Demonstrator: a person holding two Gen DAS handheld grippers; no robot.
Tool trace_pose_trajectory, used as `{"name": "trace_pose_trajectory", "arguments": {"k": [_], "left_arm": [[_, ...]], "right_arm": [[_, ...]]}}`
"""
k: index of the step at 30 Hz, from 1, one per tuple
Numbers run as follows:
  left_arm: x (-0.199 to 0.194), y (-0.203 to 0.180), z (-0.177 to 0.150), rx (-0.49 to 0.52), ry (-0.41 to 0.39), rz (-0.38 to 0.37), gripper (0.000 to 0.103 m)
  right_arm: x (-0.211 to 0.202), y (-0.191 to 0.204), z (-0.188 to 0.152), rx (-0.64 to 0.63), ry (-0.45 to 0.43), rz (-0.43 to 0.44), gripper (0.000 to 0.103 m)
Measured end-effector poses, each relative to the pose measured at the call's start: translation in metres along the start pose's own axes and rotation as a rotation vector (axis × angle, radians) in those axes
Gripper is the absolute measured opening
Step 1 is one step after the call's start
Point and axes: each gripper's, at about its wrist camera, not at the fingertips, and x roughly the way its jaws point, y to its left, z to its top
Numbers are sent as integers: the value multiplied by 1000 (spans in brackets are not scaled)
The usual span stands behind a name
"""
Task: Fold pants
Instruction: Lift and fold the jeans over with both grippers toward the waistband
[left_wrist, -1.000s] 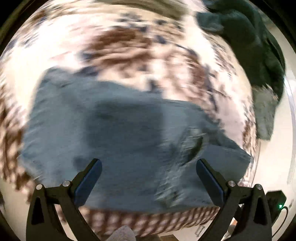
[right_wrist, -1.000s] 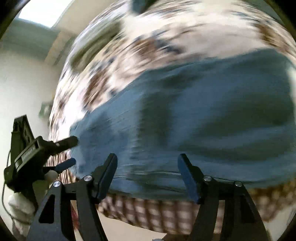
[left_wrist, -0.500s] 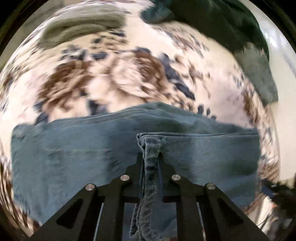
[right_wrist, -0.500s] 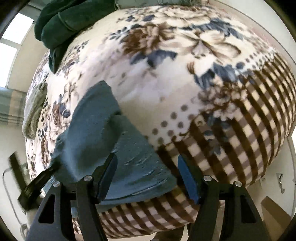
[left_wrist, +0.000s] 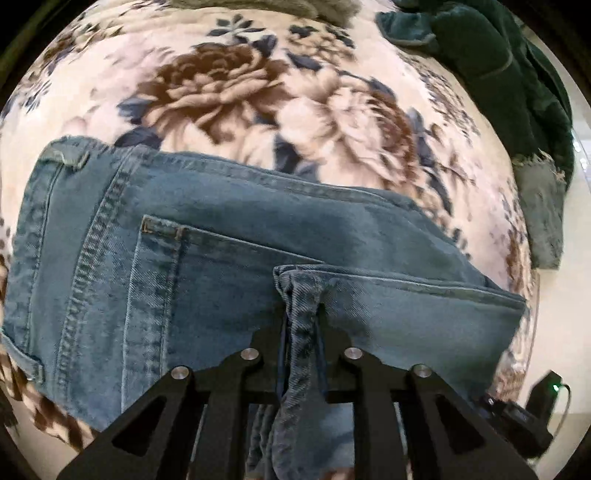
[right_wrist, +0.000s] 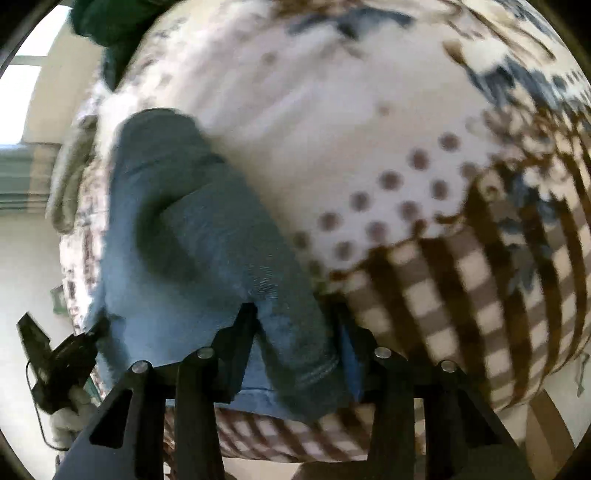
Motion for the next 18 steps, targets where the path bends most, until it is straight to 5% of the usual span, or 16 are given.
{"name": "trace_pose_trajectory", "arguments": {"k": [4, 8, 13, 18], "left_arm": [[-46, -41, 0, 138, -24, 51, 31], [-73, -105, 10, 274, -80, -14, 65], [-20, -223, 29, 495, 83, -194, 65], [75, -309, 19, 775, 306, -110, 63]], "right_arm": [[-3, 3, 0, -18, 35, 44, 46], [-6, 4, 3, -9, 62, 59, 50], [-1, 11, 12, -1, 71, 87, 53], [9, 14, 23, -18, 96, 103, 53]]}}
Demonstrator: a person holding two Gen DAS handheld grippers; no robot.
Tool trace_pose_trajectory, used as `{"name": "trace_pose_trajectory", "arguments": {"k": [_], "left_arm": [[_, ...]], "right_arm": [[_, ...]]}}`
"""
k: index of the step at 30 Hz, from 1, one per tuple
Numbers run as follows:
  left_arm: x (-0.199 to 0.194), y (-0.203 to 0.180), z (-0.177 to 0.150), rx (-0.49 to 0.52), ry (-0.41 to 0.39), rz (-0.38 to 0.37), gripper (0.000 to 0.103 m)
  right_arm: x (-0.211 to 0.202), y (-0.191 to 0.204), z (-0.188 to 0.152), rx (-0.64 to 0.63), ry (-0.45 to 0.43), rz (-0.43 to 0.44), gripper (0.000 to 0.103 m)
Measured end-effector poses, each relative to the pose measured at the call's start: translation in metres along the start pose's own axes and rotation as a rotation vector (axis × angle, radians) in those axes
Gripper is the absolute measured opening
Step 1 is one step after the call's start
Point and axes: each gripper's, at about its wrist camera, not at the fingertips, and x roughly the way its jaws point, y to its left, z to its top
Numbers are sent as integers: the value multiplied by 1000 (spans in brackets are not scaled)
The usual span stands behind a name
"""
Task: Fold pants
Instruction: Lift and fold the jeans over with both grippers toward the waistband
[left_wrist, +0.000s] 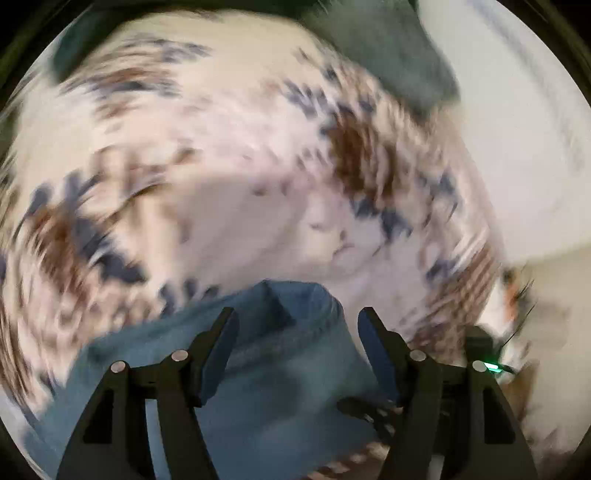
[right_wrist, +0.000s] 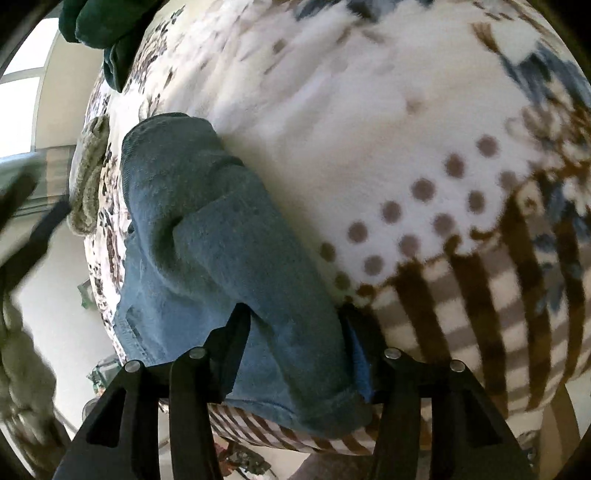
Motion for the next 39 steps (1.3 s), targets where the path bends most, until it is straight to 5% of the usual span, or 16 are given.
{"name": "trace_pose_trajectory", "arguments": {"k": [1, 2, 3, 8, 13, 17, 20, 22, 24, 25, 28, 33, 36, 38, 39], "left_arm": [[16, -8, 6, 51, 45, 17, 57], [31, -12, 8, 85, 79, 23, 24], [38, -14, 9, 92, 93, 12, 13], [46, -14, 8, 149, 37, 76, 9], [65, 35, 25, -87, 89, -55, 4], [42, 60, 34, -178, 33, -79, 3], [7, 72, 23, -234, -41, -148, 7], [-20, 78, 6, -249, -112, -147, 22], [-49, 89, -24, -269, -173, -99, 70], [-58, 94, -37, -281, -191, -76, 77], [-84, 131, -103, -415, -247, 7, 79], [-68, 190, -198, -726, -202, 8, 79], [-40, 208, -229, -816, -167, -2, 77], [-30, 208, -230, -805, -177, 4, 77], [-30, 206, -228, -778, -197, 19, 75]], "right_arm": [[0, 0, 1, -9, 2, 3, 53], [1, 2, 3, -28, 4, 2, 53], [1, 3, 3, -39, 1, 0, 52], [-3, -4, -7, -46, -47, -7, 29], [0, -24, -17, 0, -21, -13, 26], [4, -32, -14, 17, 26, 3, 26], [-2, -25, -10, -13, 60, -26, 36], [-14, -18, -7, -33, 69, -58, 43], [-33, -3, -5, -71, 14, -71, 44], [-41, 4, -3, -90, -7, -71, 48], [-59, 32, 2, -119, -60, -47, 53], [-38, 71, 0, -182, -46, 46, 58], [-2, 64, 3, -152, -37, -43, 58], [17, 44, 8, -79, -47, -78, 46], [22, 33, 11, -25, -53, -93, 28]]}}
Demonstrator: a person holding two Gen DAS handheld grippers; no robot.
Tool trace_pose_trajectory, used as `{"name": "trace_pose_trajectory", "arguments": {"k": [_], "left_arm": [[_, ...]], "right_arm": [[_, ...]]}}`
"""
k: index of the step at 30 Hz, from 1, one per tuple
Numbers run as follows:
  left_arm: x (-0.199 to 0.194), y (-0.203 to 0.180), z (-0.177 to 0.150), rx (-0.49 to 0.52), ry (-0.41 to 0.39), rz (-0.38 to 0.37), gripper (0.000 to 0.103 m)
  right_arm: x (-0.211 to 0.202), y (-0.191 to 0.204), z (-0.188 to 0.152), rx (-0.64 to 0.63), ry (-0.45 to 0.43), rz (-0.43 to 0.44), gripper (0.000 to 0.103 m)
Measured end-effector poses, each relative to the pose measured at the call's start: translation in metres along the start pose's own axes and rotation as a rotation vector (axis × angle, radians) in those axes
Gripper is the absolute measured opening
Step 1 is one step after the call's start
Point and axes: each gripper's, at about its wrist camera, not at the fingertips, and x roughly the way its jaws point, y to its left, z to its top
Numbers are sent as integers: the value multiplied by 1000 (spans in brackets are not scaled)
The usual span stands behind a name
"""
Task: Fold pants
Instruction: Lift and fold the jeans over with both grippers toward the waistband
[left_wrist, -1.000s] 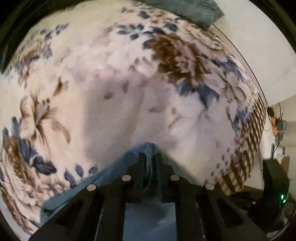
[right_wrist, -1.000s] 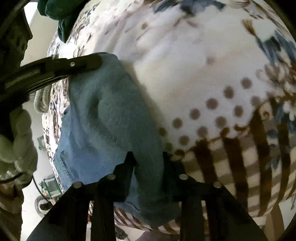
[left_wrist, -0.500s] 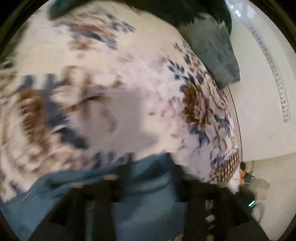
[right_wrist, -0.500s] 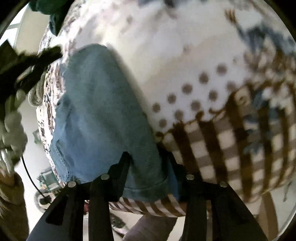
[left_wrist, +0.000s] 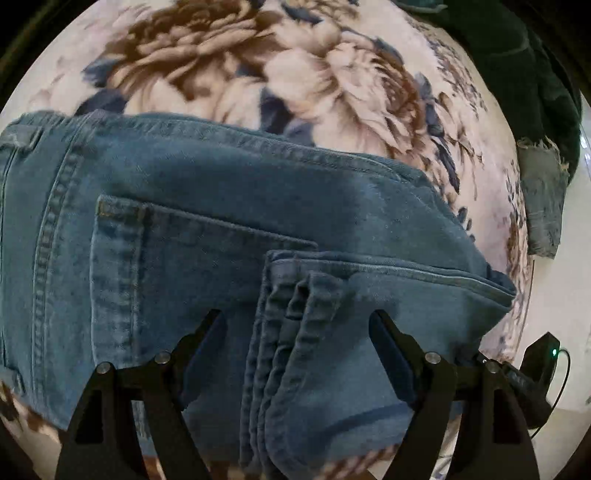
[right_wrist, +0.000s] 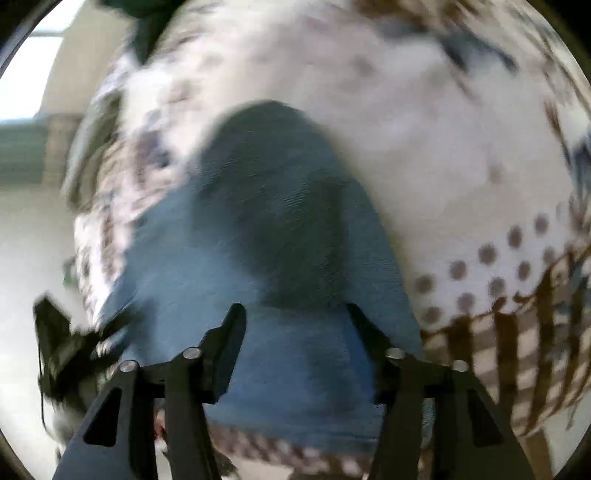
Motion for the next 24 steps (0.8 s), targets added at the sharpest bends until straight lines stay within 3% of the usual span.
{"name": "trace_pose_trajectory", "arguments": {"k": [1, 2, 4, 7, 10, 17, 22, 24], "left_arm": [[-1, -7, 0, 46, -38, 7, 65], [-2, -12, 0, 93, -76, 17, 31], [-1, -24, 2, 177, -109, 37, 20], [-4, -28, 4, 222, -141, 39, 19], [-7, -21, 9, 189, -163, 17, 18], [5, -11, 8, 197, -148, 19, 19], [2, -6, 8, 183, -146, -22, 20], [3, -4, 8, 175, -146, -31, 20]], "right_arm": [[1, -5, 1, 37, 0, 5, 21], [0, -9, 2, 73, 3, 30, 21], [-3, -12, 2, 97, 11, 51, 22], [-10, -7, -5, 98, 5, 74, 34], [-25, 12, -11, 36, -20, 42, 45], [-29, 32, -31, -149, -48, -151, 46], [-32, 59, -14, -193, -101, -111, 46], [-37, 76, 3, -227, -177, -110, 41]]}}
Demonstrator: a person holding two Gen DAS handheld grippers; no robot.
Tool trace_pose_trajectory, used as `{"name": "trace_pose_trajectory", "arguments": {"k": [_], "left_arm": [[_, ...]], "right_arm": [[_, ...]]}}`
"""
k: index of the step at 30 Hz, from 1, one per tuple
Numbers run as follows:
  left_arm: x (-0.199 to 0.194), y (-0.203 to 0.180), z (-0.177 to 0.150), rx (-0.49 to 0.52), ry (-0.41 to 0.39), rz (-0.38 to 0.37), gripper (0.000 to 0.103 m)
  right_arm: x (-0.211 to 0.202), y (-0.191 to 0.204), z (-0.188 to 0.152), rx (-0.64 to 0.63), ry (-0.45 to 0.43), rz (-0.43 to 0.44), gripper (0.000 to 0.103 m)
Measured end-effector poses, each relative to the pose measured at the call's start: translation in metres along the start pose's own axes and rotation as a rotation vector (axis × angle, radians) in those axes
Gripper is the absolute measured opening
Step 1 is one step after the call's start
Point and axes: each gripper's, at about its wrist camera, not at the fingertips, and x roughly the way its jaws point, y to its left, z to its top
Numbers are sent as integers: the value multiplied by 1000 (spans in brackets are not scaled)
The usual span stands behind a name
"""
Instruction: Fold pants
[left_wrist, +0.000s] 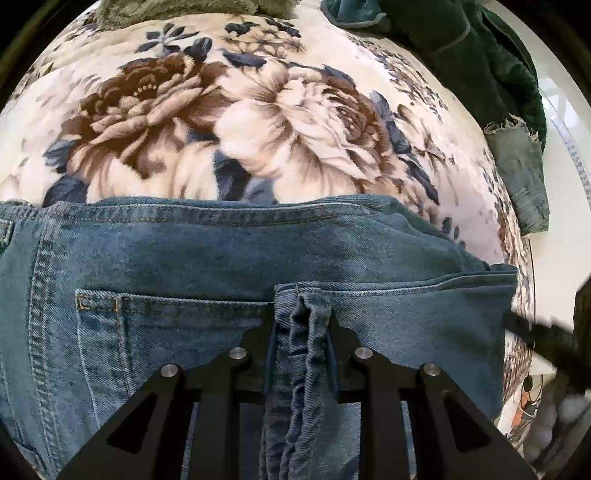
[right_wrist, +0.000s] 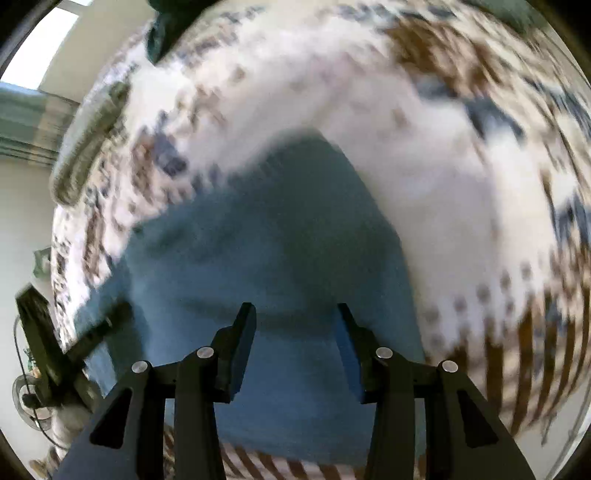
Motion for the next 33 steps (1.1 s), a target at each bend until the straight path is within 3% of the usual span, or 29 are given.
{"name": "trace_pose_trajectory", "arguments": {"k": [2, 4, 5, 9, 13, 15, 17, 19, 20, 25, 33], "left_arm": [[0, 3, 0, -19, -1, -16, 20], [0, 6, 0, -33, 0, -29, 21], [-1, 8, 1, -49, 7, -39, 22], [-13, 20, 2, -178, 52, -82, 28], [-54, 5, -19, -180, -15, -76, 32], [-54, -9, -30, -151, -1, -92, 50], [-37, -27, -45, -87, 78, -143, 61], [-13, -38, -67, -20, 178, -97, 61], [-8, -38, -75, -7, 187, -80, 61], [-14, -27, -97, 2, 153, -111, 61], [-30, -35, -101, -32, 123, -38, 64]], "right_arm": [[10, -1, 23, -3, -42, -92, 21], [29, -13, 38, 29, 13, -118, 6], [40, -22, 44, 70, 66, -99, 6], [14, -12, 44, -1, 67, -86, 11], [-13, 19, -2, -108, 89, -10, 11], [-13, 32, -30, -154, 113, 14, 11], [0, 50, -63, -203, 148, 37, 11], [17, 58, -89, -230, 200, 6, 11], [29, 62, -100, -221, 238, 2, 11], [30, 57, -136, -256, 275, 0, 11], [30, 58, -125, -228, 321, -38, 10]]}}
